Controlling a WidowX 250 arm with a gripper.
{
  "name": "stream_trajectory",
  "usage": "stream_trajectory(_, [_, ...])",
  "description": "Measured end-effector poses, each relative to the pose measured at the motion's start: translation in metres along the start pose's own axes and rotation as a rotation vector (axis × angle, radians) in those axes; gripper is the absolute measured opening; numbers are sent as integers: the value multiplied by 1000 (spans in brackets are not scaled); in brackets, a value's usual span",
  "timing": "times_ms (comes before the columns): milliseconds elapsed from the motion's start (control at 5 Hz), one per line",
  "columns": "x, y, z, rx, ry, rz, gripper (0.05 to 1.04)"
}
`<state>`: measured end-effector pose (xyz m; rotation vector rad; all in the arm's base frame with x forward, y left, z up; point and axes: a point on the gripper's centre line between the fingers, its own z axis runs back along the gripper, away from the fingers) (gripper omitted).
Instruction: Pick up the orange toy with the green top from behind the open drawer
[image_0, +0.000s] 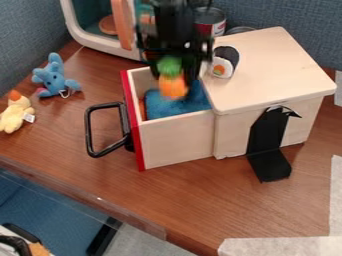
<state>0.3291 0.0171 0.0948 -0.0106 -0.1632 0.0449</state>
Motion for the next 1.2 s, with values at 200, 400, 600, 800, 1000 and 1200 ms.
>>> stream_trajectory(200, [-12,6,-16,36,49,3,668])
stream_trajectory(400, [-17,8,-20,48,57,-5,712])
stream_trajectory(600, [-19,8,-22,47,66,3,975])
stream_trajectory(800, [-22,5,-10,34,66,16,1004])
stream_trajectory(1000, [-18,1,17,7,20,-1,1000])
stream_trajectory(1200, [-16,9,47,-17,-25,-11,1000])
